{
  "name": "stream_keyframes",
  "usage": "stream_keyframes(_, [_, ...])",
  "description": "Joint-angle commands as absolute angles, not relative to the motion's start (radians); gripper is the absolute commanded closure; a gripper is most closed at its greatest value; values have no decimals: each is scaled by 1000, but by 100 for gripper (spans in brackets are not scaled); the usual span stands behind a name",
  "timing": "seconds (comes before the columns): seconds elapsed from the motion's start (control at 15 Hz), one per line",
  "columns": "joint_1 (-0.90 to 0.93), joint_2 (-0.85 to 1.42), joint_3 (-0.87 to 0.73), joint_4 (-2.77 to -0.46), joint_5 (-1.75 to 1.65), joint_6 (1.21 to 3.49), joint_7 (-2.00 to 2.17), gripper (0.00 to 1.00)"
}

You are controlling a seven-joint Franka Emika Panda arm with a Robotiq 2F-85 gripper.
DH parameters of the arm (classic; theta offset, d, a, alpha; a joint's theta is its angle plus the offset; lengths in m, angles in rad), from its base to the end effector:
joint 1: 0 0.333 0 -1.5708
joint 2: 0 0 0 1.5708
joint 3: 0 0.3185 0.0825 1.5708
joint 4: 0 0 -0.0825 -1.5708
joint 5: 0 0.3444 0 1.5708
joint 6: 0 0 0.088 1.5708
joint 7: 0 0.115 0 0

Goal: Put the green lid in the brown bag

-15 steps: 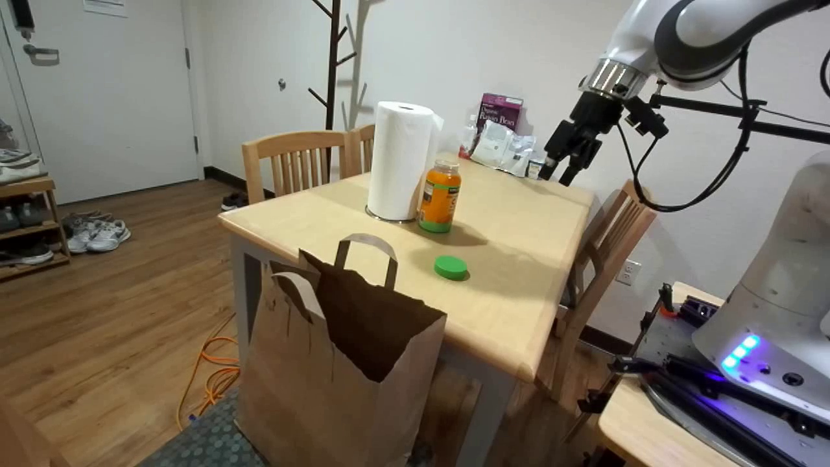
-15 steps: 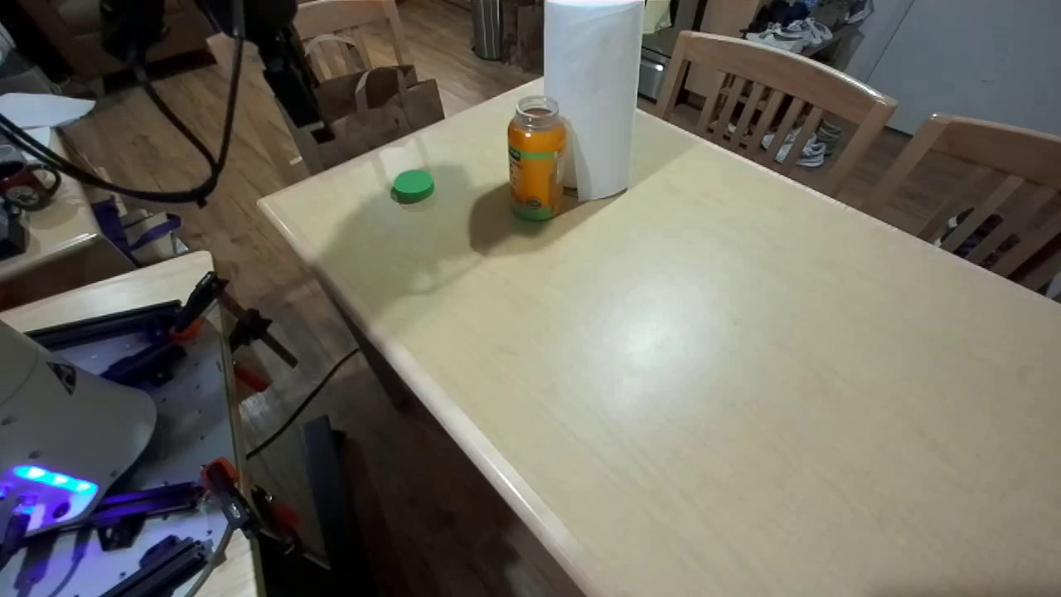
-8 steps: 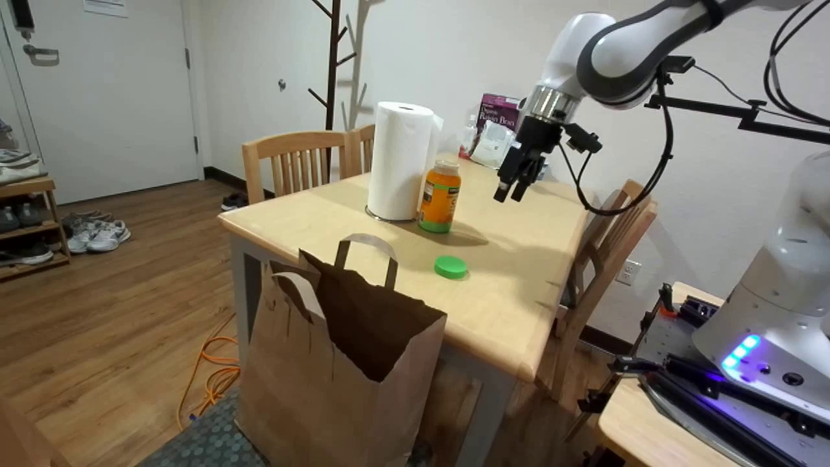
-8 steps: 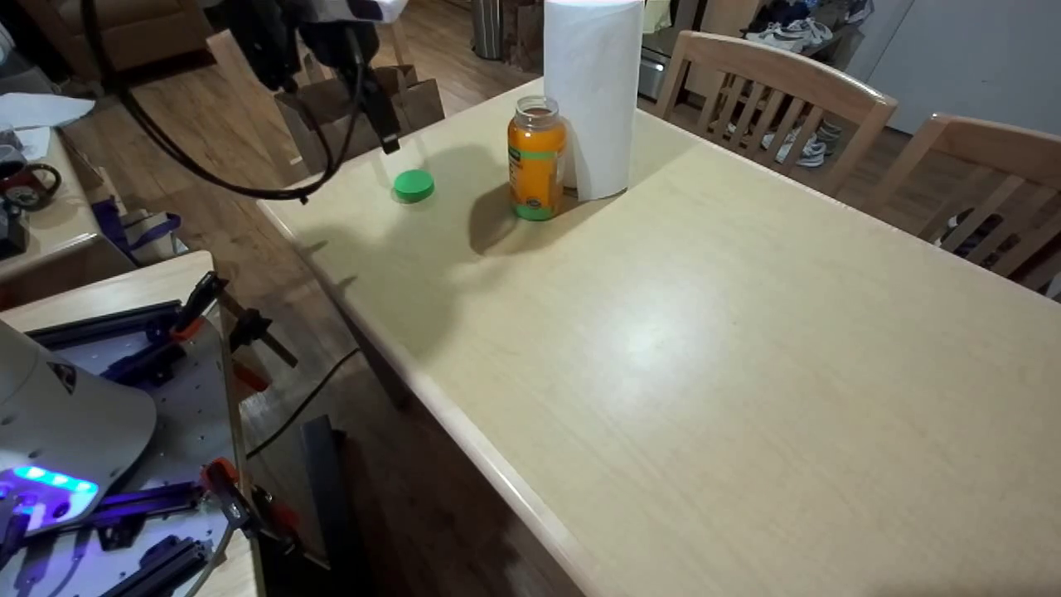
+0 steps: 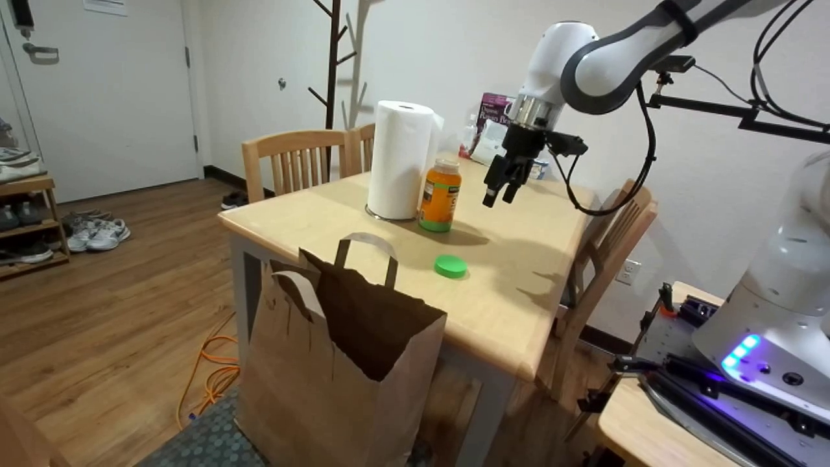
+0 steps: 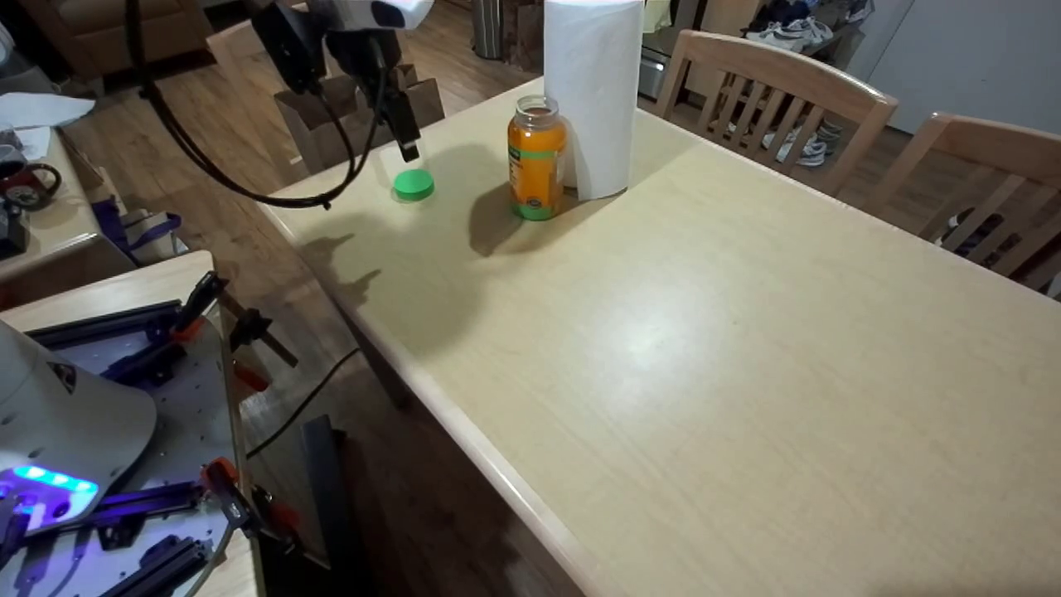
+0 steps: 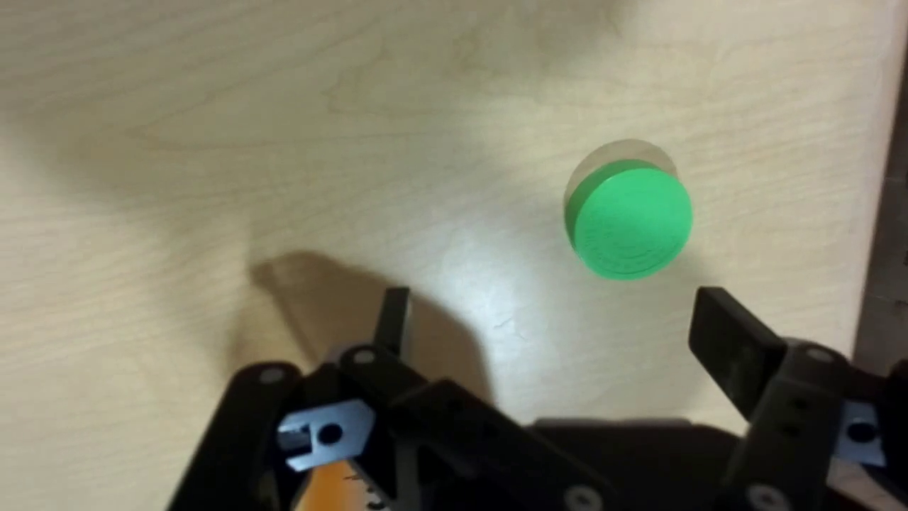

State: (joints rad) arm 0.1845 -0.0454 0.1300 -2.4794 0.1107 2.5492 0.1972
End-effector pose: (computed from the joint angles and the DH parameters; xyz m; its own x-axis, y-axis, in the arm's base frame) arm 0.4331 0.1399 0.3425 0.9950 0.0249 0.0967 0.0333 -0.9957 -0.0866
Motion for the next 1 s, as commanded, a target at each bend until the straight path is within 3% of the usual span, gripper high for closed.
stream_keyframes(0.0, [159, 15, 168, -2445, -171, 2545, 460, 0])
stream_keyframes(0.27, [231, 185, 198, -2298, -441, 2467, 563, 0])
stream_keyframes(0.73, [287, 384, 269, -2111, -138, 2512, 199, 0])
stream_keyframes(0.93, [316, 400, 213, -2084, -161, 2487, 230, 0])
